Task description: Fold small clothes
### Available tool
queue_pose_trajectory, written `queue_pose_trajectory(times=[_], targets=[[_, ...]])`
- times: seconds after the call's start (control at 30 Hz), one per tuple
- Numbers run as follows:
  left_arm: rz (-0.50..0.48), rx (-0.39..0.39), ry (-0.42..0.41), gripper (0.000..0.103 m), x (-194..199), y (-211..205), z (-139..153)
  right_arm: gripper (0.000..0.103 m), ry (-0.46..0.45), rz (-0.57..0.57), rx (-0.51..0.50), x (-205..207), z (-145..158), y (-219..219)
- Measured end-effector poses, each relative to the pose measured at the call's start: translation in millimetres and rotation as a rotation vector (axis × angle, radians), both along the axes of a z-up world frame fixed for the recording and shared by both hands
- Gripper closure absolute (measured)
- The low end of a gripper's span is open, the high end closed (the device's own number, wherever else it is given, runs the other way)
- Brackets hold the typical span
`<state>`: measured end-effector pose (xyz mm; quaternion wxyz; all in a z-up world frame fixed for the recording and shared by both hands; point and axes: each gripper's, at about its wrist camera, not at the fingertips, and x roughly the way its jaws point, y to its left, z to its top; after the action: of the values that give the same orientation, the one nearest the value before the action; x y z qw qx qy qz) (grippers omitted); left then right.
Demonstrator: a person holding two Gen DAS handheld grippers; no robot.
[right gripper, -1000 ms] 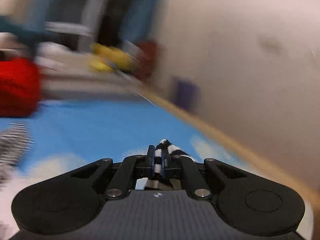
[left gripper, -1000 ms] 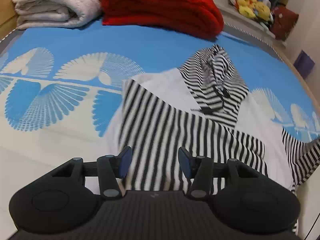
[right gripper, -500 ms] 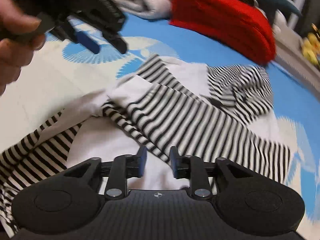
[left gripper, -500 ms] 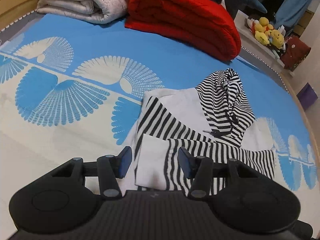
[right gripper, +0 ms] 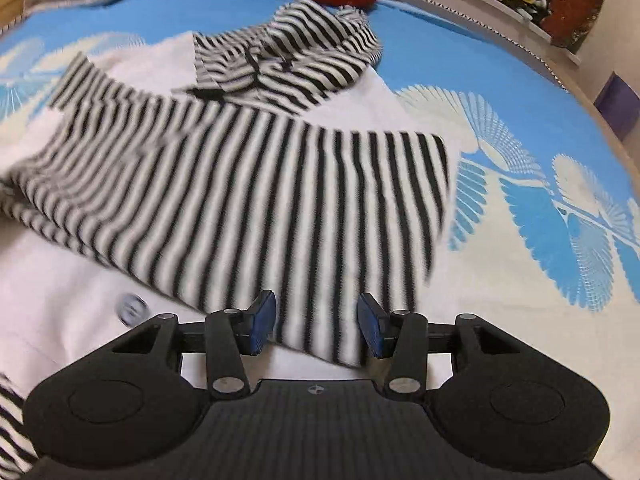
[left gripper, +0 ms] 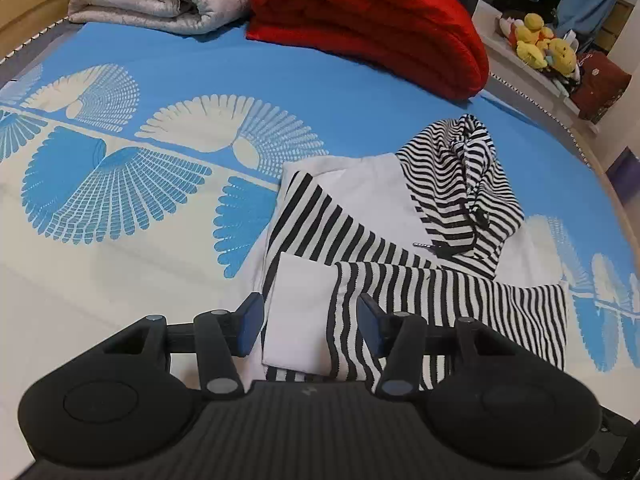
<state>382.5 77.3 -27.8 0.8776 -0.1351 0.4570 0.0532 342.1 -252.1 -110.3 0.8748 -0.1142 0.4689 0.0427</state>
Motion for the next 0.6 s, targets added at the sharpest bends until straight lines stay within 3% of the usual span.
queue_pose_trajectory(times=[0.43, 0.53, 0.6], targets=[[-0.003, 0.025, 0.008, 0.047, 5.1, -12.6, -4.9, 0.056, 0.065, 0.063, -0.042, -6.0, 1.8, -37.4], [-0.006, 0.028, 0.007, 0.047, 5.1, -16.4, -5.1, 0.069, 0.077, 0.064, 0.023, -7.2, 3.6, -44.6], [-0.011, 0.027, 0.007, 0.047, 5.7, -19.5, -5.6, 0.09, 0.074, 0.061, 0.053, -8.1, 7.5, -45.2]])
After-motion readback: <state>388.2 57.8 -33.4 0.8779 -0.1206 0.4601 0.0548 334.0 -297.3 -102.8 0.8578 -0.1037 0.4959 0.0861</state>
